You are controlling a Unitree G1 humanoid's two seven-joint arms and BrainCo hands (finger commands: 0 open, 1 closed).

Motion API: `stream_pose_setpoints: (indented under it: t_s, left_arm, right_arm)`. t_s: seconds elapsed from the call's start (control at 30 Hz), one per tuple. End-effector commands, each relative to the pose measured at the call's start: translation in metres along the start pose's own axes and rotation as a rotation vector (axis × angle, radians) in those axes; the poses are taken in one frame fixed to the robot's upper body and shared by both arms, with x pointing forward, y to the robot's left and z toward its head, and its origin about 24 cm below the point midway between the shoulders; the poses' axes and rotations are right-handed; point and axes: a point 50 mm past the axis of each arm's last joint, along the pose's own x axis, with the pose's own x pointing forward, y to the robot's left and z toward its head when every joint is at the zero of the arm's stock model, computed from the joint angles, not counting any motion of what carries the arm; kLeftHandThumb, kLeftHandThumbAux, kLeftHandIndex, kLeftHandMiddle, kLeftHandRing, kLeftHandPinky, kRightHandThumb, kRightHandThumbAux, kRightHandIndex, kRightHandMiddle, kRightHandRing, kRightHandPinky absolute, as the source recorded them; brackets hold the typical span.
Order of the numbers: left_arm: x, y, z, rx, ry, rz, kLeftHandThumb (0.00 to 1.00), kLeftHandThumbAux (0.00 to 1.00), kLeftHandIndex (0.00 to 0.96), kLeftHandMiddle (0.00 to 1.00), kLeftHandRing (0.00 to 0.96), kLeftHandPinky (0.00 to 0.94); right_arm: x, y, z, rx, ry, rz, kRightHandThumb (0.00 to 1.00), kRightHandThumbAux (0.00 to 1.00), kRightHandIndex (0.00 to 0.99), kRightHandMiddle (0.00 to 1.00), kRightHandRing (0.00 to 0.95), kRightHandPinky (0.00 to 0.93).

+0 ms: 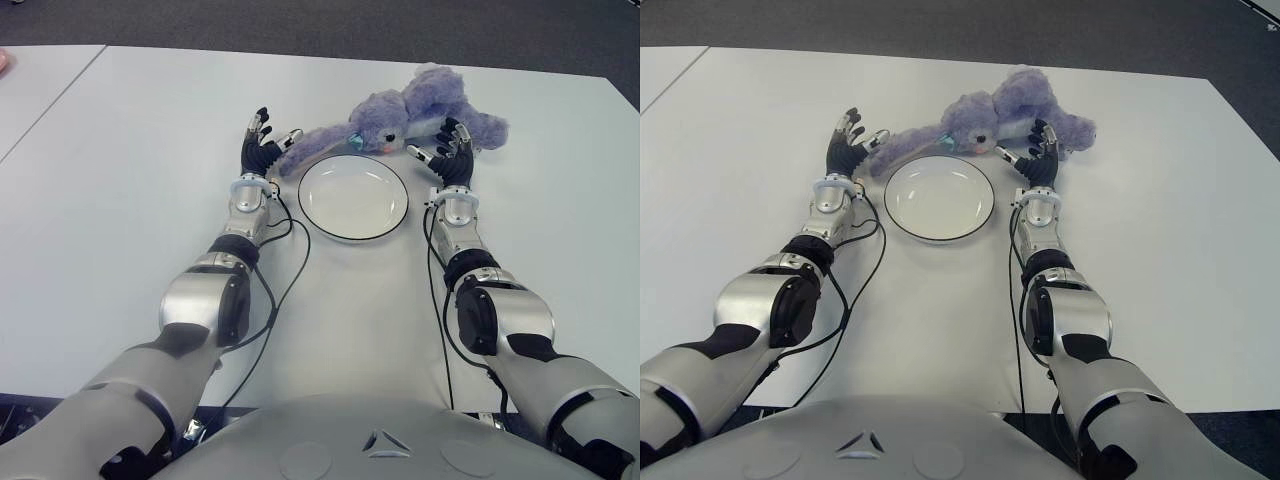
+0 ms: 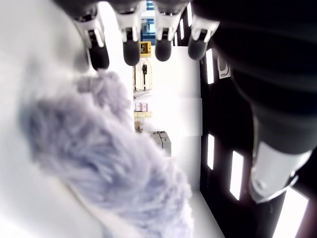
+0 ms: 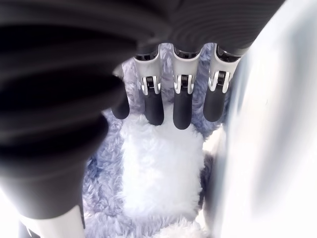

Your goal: Put the doll into the plate.

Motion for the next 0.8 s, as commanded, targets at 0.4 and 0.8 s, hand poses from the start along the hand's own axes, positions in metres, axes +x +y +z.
stream_pose_setpoints:
  t_s: [0.4, 0.8]
  left_arm:
    - [-0.068, 0.004, -0.109, 0.008, 0.494, 0.028, 0.0, 0.682, 0.069, 0.072, 0.089, 0.144]
    - [-0.068, 0.004, -0.109, 0.008, 0.495, 0.032, 0.0, 0.671, 0.07, 0.071, 0.087, 0.143]
  right_arm:
    - [-0.085, 0.019, -0.093, -0.058, 0.325, 0.04, 0.0, 0.898, 0.157, 0.196, 0.183, 0.187]
    - [-0.052, 0.03, -0.044, -0.038, 0.057, -0.028, 0.0, 0.904, 0.147, 0.172, 0.167, 0.194]
